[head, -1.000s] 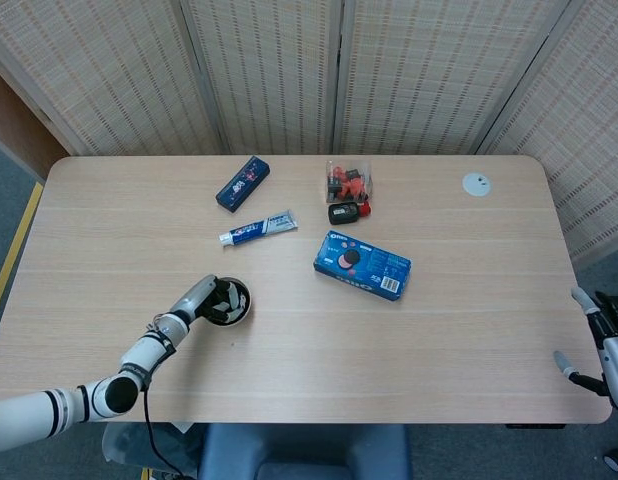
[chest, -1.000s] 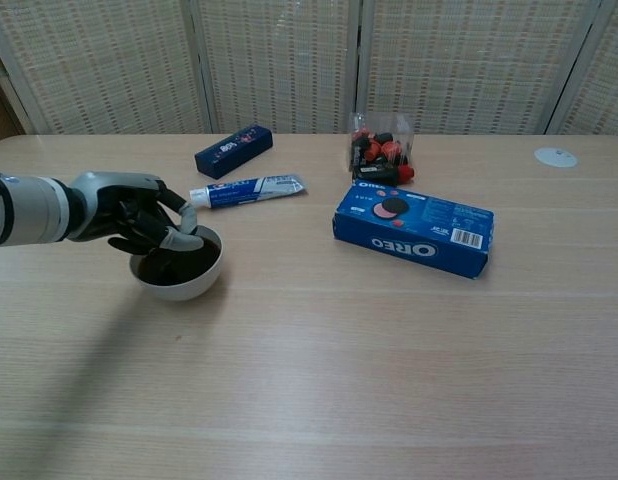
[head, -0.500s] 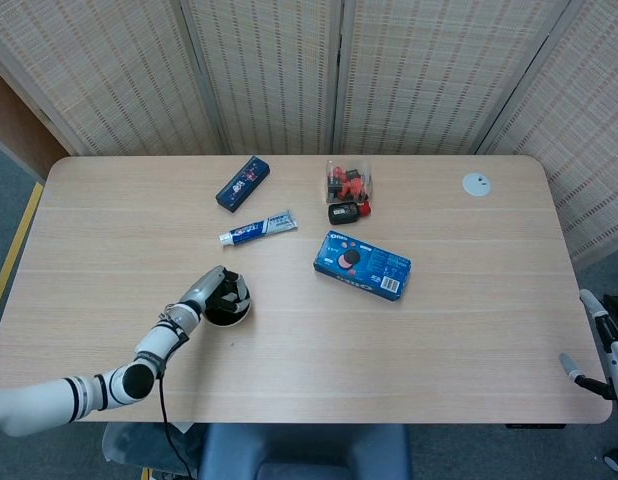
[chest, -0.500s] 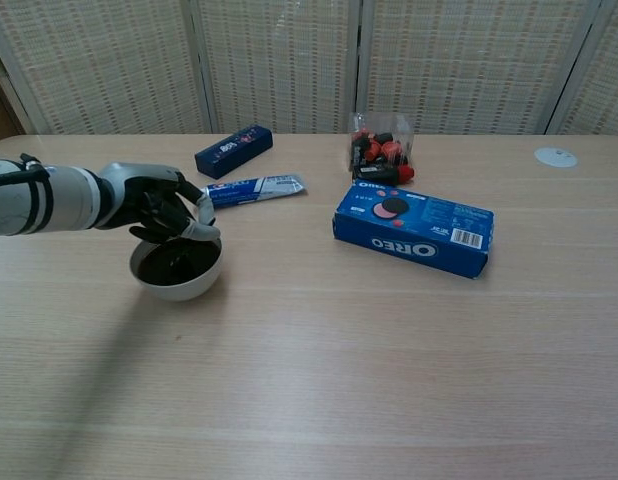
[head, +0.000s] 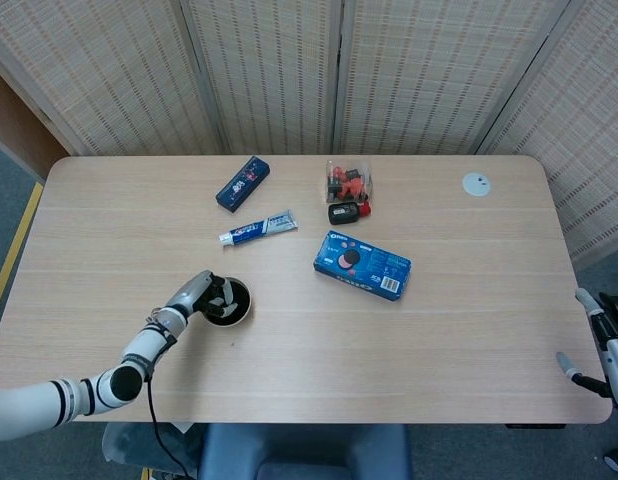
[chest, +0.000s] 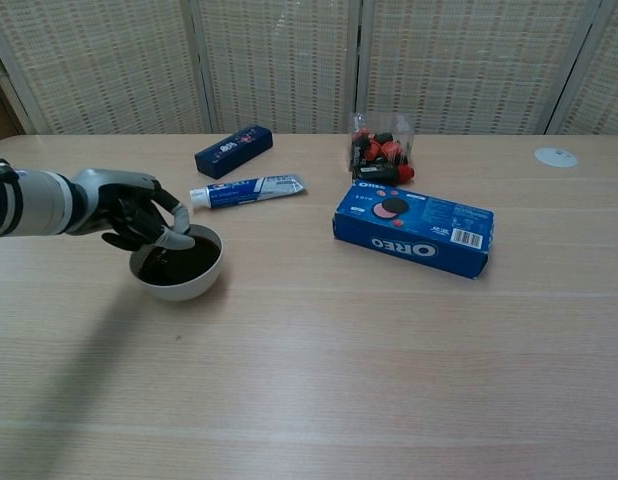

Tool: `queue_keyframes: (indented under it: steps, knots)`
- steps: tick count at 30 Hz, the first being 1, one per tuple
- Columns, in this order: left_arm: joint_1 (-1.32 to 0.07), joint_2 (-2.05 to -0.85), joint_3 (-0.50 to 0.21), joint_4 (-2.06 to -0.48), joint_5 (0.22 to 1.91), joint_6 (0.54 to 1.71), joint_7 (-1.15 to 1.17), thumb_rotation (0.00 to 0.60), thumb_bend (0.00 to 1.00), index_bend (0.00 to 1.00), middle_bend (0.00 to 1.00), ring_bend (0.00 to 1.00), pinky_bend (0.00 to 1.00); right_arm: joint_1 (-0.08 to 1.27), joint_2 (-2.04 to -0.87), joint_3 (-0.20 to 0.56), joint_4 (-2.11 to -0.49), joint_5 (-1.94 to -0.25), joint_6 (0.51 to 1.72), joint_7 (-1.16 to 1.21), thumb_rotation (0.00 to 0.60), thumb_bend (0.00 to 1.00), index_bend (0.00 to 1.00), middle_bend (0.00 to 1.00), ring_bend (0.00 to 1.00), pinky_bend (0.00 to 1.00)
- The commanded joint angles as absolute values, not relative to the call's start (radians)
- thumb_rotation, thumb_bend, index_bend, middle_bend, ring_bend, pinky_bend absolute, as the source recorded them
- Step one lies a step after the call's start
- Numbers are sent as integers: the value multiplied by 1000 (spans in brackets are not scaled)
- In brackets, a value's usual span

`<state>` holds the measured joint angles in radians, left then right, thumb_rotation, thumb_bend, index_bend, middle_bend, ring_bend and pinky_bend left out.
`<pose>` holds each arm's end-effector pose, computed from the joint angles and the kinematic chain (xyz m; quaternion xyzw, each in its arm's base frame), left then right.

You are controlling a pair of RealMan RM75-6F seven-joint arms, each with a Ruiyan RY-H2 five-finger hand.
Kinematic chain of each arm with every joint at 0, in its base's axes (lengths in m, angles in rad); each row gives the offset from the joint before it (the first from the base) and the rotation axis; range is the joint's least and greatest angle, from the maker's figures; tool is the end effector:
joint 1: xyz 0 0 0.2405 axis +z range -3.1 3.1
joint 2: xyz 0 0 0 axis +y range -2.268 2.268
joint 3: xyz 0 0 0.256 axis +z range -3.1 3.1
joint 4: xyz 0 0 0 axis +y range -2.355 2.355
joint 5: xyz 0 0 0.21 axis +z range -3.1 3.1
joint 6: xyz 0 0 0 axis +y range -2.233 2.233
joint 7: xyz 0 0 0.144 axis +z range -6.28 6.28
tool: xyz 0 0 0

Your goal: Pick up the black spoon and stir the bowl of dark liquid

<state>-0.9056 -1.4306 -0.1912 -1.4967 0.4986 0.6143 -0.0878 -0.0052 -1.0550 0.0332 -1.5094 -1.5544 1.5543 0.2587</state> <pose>-0.1636 0.3706 -0.0151 -0.5459 -0.7173 -0.3168 0.2952 -0.3389 -0.1492 0.1943 0.5636 -0.4128 0.4161 0.5821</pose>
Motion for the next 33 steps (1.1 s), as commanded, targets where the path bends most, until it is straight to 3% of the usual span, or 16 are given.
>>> queue_keyframes:
  steps: [1, 17, 33]
  knots:
    - [-899, -1425, -190, -1519, 518, 612, -90, 600, 399, 650, 1000, 1000, 1000, -6, -1055, 33, -1508, -1554, 1555, 260, 600, 261, 26, 157, 57, 144]
    - [-976, -1507, -196, -1439, 456, 667, -15, 600, 399, 650, 1000, 1000, 1000, -18, -1054, 32, -1504, -1548, 1564, 268, 600, 261, 26, 157, 57, 144]
    - [-929, -1425, -177, -1526, 492, 627, -20, 600, 399, 650, 1000, 1000, 1000, -5, -1055, 34, -1512, -1557, 1552, 254, 600, 260, 26, 157, 57, 144]
